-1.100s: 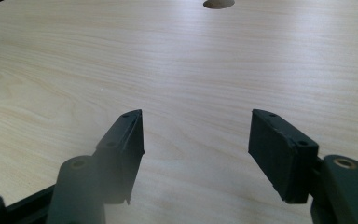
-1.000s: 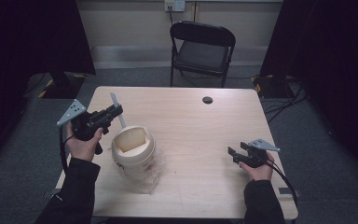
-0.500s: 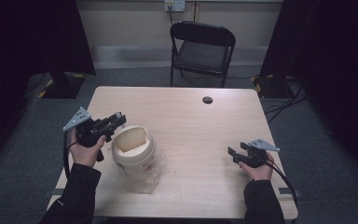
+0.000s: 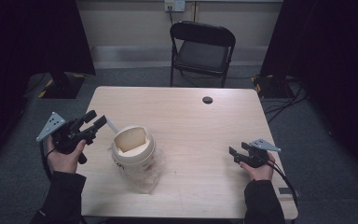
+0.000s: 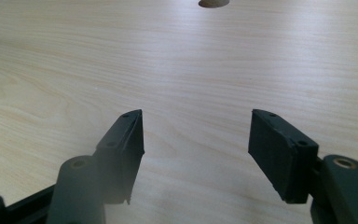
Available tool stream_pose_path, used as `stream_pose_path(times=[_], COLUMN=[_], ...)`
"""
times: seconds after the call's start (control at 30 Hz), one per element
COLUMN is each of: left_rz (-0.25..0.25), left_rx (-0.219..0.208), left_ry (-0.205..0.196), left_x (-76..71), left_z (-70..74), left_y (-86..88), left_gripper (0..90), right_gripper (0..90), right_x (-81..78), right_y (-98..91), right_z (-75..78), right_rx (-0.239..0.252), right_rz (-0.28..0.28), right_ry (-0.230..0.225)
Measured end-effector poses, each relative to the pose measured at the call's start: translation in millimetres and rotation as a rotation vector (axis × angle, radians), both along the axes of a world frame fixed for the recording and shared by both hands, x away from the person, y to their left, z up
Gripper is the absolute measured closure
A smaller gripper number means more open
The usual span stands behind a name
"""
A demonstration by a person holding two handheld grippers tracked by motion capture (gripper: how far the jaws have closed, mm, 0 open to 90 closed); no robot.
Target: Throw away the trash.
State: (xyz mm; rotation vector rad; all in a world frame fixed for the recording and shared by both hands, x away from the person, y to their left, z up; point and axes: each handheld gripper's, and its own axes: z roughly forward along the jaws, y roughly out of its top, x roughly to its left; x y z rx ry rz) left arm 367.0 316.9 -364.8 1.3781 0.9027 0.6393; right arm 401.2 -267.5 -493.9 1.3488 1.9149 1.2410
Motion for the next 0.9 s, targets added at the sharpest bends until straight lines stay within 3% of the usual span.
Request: stream_pose_path(times=[0.17,0.33,0.6,0.63,0.67,0.73,0.77,0.9], left_rz=[0.035,0.075,0.118,0.133,0.145,0.149,0.158,0.169], left_rx=[0.001,0.037,0.143,0.178,0.165,0.194,0.236,0.317], left_ry=[0.003,0.053,0.214,0.242,0.261,0.327,0.350,0.434], left_x=[-14.0,-19.2,-21.7,-21.9,-21.5,-19.8,-19.8,-18.1], left_z=[-9.4,-27.5,-76.4,-84.4,-89.8,-101.2,-105.8,-124.2], left_y=[17.7,28.7,33.5,35.2,34.6,37.0,38.8,40.4], left_gripper=[43.4,41.2,36.9,36.0,35.0,33.2,32.7,31.0], right_gripper=[35.7,35.7,33.9,33.2,32.3,31.1,30.2,26.4], right_x=[-0.2,-0.2,-0.8,-0.9,-0.9,-0.8,-0.6,-0.8], right_y=[-1.0,-1.1,-4.1,-4.7,-5.3,-6.7,-7.2,-12.0], right_z=[-0.4,-0.4,0.2,0.3,0.3,0.4,0.4,0.1], right_rx=[-0.003,-0.004,-0.018,-0.020,-0.024,-0.035,-0.039,-0.055], right_rz=[-0.003,-0.004,-0.015,-0.014,-0.018,-0.019,-0.022,-0.043], right_ry=[0.002,0.002,0.008,0.012,0.016,0.020,0.019,0.028])
